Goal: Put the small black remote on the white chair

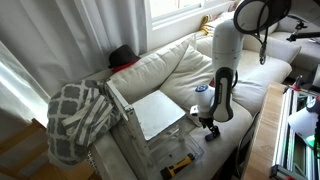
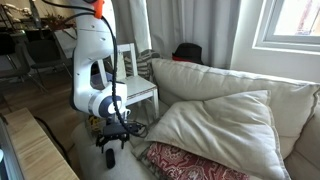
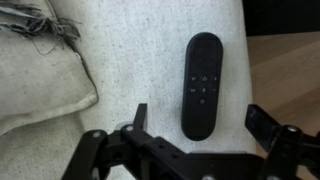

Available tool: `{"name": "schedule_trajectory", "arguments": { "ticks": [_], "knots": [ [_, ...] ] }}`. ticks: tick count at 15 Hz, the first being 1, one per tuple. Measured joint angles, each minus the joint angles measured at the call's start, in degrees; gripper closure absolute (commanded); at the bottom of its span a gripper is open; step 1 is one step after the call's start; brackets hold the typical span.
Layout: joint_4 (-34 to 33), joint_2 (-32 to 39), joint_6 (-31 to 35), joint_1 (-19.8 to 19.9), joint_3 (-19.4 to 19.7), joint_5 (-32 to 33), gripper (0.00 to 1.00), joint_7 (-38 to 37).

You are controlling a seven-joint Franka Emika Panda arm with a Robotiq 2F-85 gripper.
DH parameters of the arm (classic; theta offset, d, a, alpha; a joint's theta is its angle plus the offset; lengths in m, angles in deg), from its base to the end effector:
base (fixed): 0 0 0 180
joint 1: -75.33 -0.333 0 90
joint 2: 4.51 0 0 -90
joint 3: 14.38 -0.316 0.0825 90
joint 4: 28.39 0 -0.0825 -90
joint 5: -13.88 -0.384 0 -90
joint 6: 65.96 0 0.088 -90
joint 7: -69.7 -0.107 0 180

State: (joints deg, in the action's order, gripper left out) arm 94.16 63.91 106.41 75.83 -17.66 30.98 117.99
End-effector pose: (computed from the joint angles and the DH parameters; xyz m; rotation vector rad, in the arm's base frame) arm 0.3779 0.0517 -0.1470 -2.4503 -1.6158 0.3867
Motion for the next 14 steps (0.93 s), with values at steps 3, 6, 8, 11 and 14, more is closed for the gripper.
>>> {"name": "schedule_trajectory", "arguments": {
  "ticks": [3, 6, 8, 11, 14],
  "knots": [
    [-1.76, 1.64, 0.37, -2.66, 1.59, 0.05, 0.00, -1.84],
    [-2.90, 3.07, 0.37, -3.60, 2.24, 0.32, 0.07, -2.78],
    [-3.42, 3.82, 0.37, -3.74, 2.38, 0.66, 0.12, -2.98],
    [-4.24, 4.76, 0.37, -3.88, 2.41, 1.42, 0.25, -3.14],
    [-4.65, 5.09, 0.37, -3.89, 2.41, 1.93, 0.00, -3.22]
  ]
}}
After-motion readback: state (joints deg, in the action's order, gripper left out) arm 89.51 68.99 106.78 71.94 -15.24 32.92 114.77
